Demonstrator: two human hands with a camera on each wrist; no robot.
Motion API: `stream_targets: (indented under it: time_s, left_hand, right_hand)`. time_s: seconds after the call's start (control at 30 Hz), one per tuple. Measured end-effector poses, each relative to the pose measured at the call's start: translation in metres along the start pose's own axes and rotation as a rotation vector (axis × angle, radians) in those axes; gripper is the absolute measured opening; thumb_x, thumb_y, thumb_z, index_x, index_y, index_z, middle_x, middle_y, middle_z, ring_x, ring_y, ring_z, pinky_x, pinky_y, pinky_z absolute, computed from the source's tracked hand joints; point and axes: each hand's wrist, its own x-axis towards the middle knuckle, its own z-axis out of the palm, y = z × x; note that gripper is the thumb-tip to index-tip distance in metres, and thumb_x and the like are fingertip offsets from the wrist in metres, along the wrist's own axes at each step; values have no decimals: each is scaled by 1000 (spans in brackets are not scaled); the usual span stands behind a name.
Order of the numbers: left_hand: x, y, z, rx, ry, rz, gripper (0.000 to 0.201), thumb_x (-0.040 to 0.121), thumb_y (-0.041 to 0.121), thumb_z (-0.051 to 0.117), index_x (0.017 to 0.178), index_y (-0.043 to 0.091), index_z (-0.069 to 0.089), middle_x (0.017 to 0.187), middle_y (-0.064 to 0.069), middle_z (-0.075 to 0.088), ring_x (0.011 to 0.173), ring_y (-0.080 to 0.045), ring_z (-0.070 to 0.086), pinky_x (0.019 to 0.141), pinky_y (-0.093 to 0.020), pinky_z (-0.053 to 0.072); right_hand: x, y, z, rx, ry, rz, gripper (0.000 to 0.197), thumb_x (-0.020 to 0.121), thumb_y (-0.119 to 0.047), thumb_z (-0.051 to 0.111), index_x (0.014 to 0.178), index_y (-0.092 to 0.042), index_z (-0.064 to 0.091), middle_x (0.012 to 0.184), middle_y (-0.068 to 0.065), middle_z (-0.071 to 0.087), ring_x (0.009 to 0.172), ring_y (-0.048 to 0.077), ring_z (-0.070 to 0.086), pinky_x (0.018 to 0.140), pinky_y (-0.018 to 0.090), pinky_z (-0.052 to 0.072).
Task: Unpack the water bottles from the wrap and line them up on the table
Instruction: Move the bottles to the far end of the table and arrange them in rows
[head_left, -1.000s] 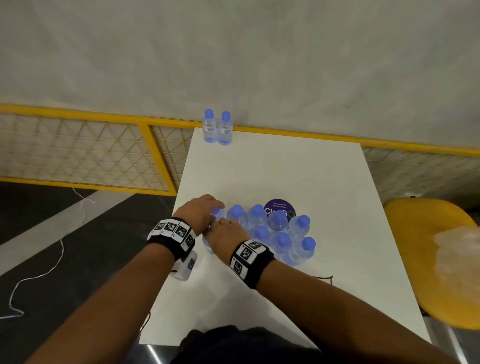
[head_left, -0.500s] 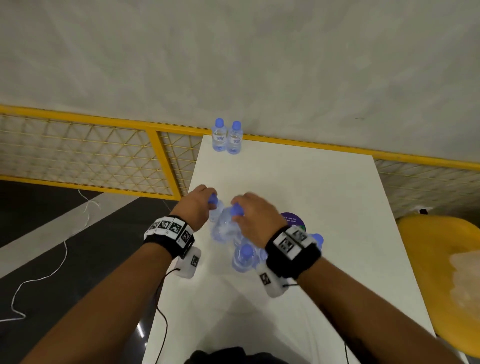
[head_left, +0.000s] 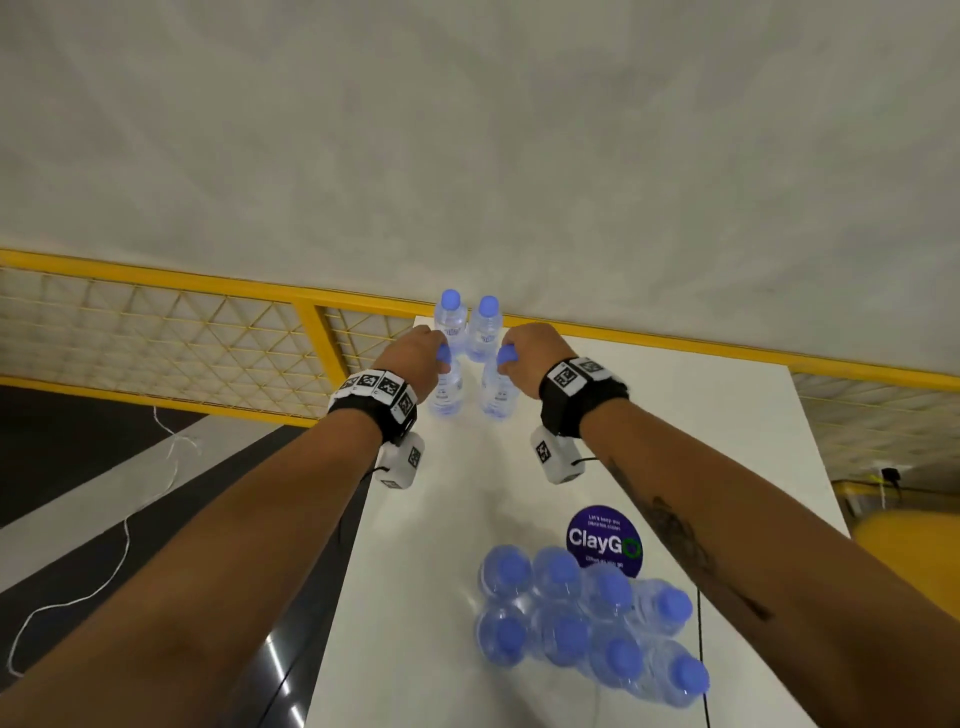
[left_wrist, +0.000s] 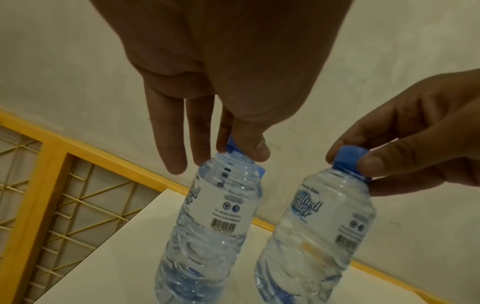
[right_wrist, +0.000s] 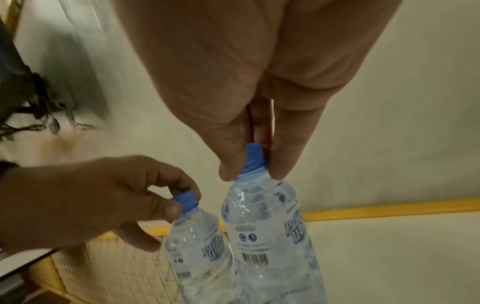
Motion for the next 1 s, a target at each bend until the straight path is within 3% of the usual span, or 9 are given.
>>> stream_targets:
  time_s: [0.4,0.57,0.77,1.0]
  left_hand:
    - [74,-12,20,45,15,17,30,94,16,63,123,10,58,126,-10,53,107,-34,60,83,-38,46]
    - [77,-17,31,18,24,40,33,93,14,63,125,12,58,127,-10,55,105,-34,62,88,-44,53]
    - [80,-21,27,30,27,47,35,94,13,63,129,11,57,125,-12,55,108,-35,59,87,-41,48]
    - [81,-27,25,19,34,50,35,94,12,61,128,12,58,122,-11,55,108,-34,58,85,-42,49]
  right_hand:
    - [82,16,47,-6,14,-17,14,88,-11,62,101,-6,63,107,13,60,96,30,60,75,28,40]
    - [88,16,58,28,14,-11,10,89,-11,61,96,-5,63,92,9,58,91,30,61,73,28,39]
    - [91,8,63,-34,50,-79,10,88,-7,60,96,-2,61,108,17,60,94,33,59,79,36,45]
    - [96,10,66,-1,85,-55,12,89,-8,58,99,-3,61,113,15,58,95,33,58,77,34,44]
